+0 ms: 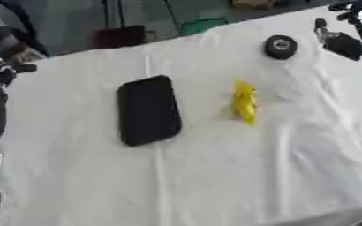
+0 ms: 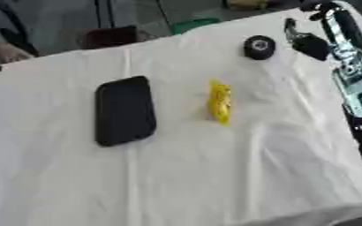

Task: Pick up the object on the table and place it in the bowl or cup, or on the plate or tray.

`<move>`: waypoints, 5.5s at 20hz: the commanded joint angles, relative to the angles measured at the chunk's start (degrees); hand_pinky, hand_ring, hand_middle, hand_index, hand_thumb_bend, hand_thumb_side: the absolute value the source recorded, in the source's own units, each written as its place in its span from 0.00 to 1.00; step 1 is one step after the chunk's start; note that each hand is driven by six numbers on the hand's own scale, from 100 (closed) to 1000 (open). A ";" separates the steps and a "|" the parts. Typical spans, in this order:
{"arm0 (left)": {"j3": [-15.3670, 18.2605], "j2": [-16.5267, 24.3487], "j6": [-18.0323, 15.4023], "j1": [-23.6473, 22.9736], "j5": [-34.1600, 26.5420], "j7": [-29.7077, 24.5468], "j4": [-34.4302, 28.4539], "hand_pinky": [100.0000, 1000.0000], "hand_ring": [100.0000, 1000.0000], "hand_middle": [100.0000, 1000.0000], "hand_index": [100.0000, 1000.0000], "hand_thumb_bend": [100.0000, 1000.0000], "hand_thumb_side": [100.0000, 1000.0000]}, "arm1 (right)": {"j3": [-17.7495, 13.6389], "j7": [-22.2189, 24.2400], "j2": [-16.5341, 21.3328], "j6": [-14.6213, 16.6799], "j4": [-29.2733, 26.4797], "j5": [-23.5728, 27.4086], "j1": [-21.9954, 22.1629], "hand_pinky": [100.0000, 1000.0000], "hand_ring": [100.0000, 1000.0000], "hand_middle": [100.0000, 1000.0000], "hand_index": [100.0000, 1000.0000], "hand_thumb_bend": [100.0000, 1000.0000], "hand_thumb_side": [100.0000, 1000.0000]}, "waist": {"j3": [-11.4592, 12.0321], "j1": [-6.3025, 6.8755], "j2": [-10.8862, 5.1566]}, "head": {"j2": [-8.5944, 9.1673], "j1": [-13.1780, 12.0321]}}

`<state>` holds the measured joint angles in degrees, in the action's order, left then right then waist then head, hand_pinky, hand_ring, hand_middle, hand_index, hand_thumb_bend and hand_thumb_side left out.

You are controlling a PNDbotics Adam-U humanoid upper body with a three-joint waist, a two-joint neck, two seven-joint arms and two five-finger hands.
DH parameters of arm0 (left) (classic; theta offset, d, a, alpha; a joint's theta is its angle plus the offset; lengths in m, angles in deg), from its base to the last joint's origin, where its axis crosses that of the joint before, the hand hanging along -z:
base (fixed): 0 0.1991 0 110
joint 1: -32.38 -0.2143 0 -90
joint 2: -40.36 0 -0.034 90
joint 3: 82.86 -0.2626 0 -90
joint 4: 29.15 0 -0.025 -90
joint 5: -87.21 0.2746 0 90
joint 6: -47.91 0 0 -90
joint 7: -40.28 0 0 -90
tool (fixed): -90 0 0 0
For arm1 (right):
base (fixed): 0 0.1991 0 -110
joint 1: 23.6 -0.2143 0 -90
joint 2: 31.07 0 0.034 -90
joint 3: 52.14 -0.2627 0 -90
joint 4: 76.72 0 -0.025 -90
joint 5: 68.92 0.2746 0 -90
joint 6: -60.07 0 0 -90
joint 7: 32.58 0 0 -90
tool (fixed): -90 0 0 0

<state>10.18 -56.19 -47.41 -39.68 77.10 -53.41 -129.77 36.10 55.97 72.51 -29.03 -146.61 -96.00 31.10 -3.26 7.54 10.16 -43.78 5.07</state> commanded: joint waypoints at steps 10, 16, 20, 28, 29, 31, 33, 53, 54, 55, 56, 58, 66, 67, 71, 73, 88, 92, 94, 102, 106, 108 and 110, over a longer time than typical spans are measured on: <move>0.37 0.71 -0.11 0.46 0.03 0.01 -0.75 0.65 0.81 0.87 0.85 0.30 1.00 | -0.46 -0.04 1.95 0.03 -0.81 -0.01 -1.00 0.87 0.80 0.81 0.81 0.15 0.50 | 0.46 -0.80 -1.02 | 0.45 -0.10; 0.32 0.79 -0.11 0.45 0.06 -0.04 -0.77 0.65 0.81 0.87 0.85 0.30 1.00 | -0.43 -0.16 1.87 -0.08 -0.52 -0.36 -1.33 0.87 0.81 0.82 0.81 0.17 0.50 | 0.47 -0.85 -1.20 | 0.54 0.00; 0.25 0.84 -0.06 0.41 0.09 -0.07 -0.73 0.65 0.82 0.87 0.85 0.30 1.00 | 0.94 2.01 2.19 -0.07 1.36 -2.69 -3.83 0.93 0.85 0.87 0.79 0.17 0.46 | 0.63 -0.83 -1.29 | 0.50 0.13; -0.04 1.04 0.04 0.25 0.17 -0.42 -0.55 0.65 0.82 0.87 0.85 0.30 1.00 | 3.01 18.68 2.94 4.01 12.41 -15.43 -13.08 1.00 0.93 0.94 0.78 0.20 0.39 | 0.56 -1.02 -1.54 | 0.26 0.38; -0.06 1.08 0.05 0.26 0.18 -0.45 -0.52 0.65 0.82 0.87 0.85 0.30 1.00 | 2.92 19.79 2.81 4.40 13.52 -16.97 -13.84 1.00 0.93 0.94 0.78 0.20 0.39 | 0.58 -1.02 -1.53 | 0.26 0.39; -0.15 1.13 0.08 0.29 0.19 -0.55 -0.49 0.65 0.82 0.88 0.85 0.30 1.00 | 3.00 21.74 2.29 5.09 15.75 -20.52 -15.54 1.00 0.94 0.95 0.79 0.20 0.38 | 0.62 -0.98 -1.48 | 0.28 0.59; -0.29 1.24 0.12 0.42 0.20 -0.74 -0.47 0.65 0.82 0.88 0.85 0.30 1.00 | 3.26 23.22 1.38 5.59 18.03 -25.04 -17.26 1.00 0.96 0.96 0.80 0.23 0.38 | 0.70 -0.93 -1.38 | 0.34 1.35; -0.80 1.22 0.23 1.08 -0.04 -1.56 -0.57 0.65 0.82 0.88 0.85 0.29 1.00 | 0.93 24.26 -5.96 6.15 31.90 -56.25 -25.44 1.00 0.99 0.97 0.87 0.20 0.36 | 2.11 -1.10 -0.81 | 1.57 5.75; -0.80 1.20 0.23 1.09 -0.06 -1.57 -0.57 0.65 0.82 0.88 0.85 0.29 1.00 | 0.67 24.07 -6.07 5.91 32.29 -57.06 -25.43 1.00 0.99 0.97 0.87 0.20 0.36 | 2.15 -1.09 -0.80 | 1.65 5.74; -0.82 1.20 0.24 1.09 -0.07 -1.58 -0.57 0.65 0.82 0.88 0.85 0.29 1.00 | 0.40 23.86 -6.15 5.67 32.61 -57.62 -25.42 1.00 0.99 0.97 0.89 0.20 0.36 | 2.17 -1.09 -0.78 | 1.71 5.78; -0.83 1.19 0.24 1.10 -0.07 -1.60 -0.57 0.65 0.82 0.88 0.85 0.29 1.00 | 0.10 23.59 -6.22 5.40 32.90 -57.97 -25.38 1.00 0.99 0.97 0.89 0.20 0.36 | 2.19 -1.08 -0.77 | 1.74 5.84; -0.80 1.19 0.24 1.11 -0.07 -1.57 -0.58 0.65 0.82 0.88 0.85 0.29 1.00 | -0.27 23.09 -6.24 4.82 33.39 -58.52 -25.33 1.00 0.99 0.97 0.90 0.20 0.36 | 2.22 -1.11 -0.70 | 2.07 6.21; -0.86 1.24 0.24 1.20 -0.12 -1.56 -0.61 0.65 0.82 0.88 0.85 0.29 1.00 | -1.05 21.02 -6.39 2.58 34.45 -59.92 -25.40 1.00 1.00 0.98 0.93 0.20 0.38 | 2.75 -1.20 -0.60 | 2.77 7.00; -0.86 1.24 0.24 1.21 -0.13 -1.56 -0.61 0.65 0.82 0.88 0.85 0.29 1.00 | -1.05 20.86 -6.42 2.56 34.54 -59.98 -25.39 1.00 1.00 0.98 0.93 0.20 0.38 | 2.79 -1.21 -0.59 | 2.77 7.04; -0.89 1.23 0.24 1.29 -0.14 -1.60 -0.66 0.65 0.82 0.88 0.85 0.29 1.00 | -1.04 20.60 -6.55 2.54 34.85 -60.22 -25.29 1.00 1.00 0.98 0.91 0.19 0.37 | 2.97 -1.20 -0.55 | 2.90 7.19; -0.90 1.24 0.23 1.28 -0.13 -1.60 -0.68 0.65 0.82 0.88 0.85 0.29 1.00 | -1.07 20.71 -6.61 2.50 35.21 -60.37 -25.10 1.00 1.00 0.98 0.89 0.19 0.37 | 3.09 -1.13 -0.52 | 2.91 7.39; -1.02 1.10 0.24 1.35 -0.22 -1.66 -0.73 0.66 0.82 0.88 0.85 0.29 1.00 | -1.31 20.60 -6.96 2.15 36.41 -60.41 -24.01 1.00 1.00 0.99 0.86 0.12 0.33 | 3.37 -0.51 -0.49 | 3.88 8.38; -1.09 1.13 0.25 1.36 -0.25 -1.73 -0.71 0.66 0.82 0.88 0.85 0.29 1.00 | -1.51 20.61 -6.77 1.76 36.60 -60.30 -24.02 1.00 1.00 0.99 0.87 0.11 0.33 | 3.48 -0.36 -0.50 | 4.07 8.76; -1.12 1.15 0.26 1.35 -0.27 -1.75 -0.70 0.66 0.82 0.88 0.85 0.29 1.00 | -1.58 20.60 -6.67 1.57 36.66 -60.22 -24.07 1.00 1.00 0.98 0.86 0.11 0.33 | 3.49 -0.30 -0.52 | 4.11 8.94; -1.30 1.26 0.30 1.56 -0.31 -2.01 -0.71 0.66 0.82 0.88 0.85 0.29 1.00 | -2.31 22.85 -6.38 0.93 38.04 -58.57 -24.27 1.00 1.00 0.98 0.82 0.09 0.36 | 3.83 -0.26 -0.48 | 4.39 9.74; -1.31 1.30 0.32 1.52 -0.40 -2.09 -0.66 0.66 0.82 0.88 0.85 0.29 1.00 | -2.39 24.06 -6.15 0.26 38.49 -57.54 -24.43 1.00 1.00 0.97 0.73 0.07 0.33 | 3.91 -0.25 -0.45 | 4.41 10.22; -1.31 1.26 0.33 1.54 -0.46 -2.11 -0.65 0.66 0.82 0.88 0.85 0.29 1.00 | -2.28 24.15 -6.19 0.00 38.43 -57.51 -24.40 1.00 1.00 0.97 0.71 0.07 0.32 | 3.89 -0.24 -0.43 | 4.40 10.25; -1.30 1.25 0.34 1.55 -0.51 -2.12 -0.64 0.66 0.82 0.88 0.85 0.28 1.00 | -2.26 23.95 -6.16 -0.25 38.25 -57.57 -24.37 1.00 0.98 0.93 0.54 0.03 0.25 | 3.84 -0.26 -0.42 | 4.39 10.21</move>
<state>8.75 -56.15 -47.00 -38.96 76.85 -55.35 -129.45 33.96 79.70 65.02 -29.07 -108.11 -154.02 7.44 0.52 7.61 10.50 -39.79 15.20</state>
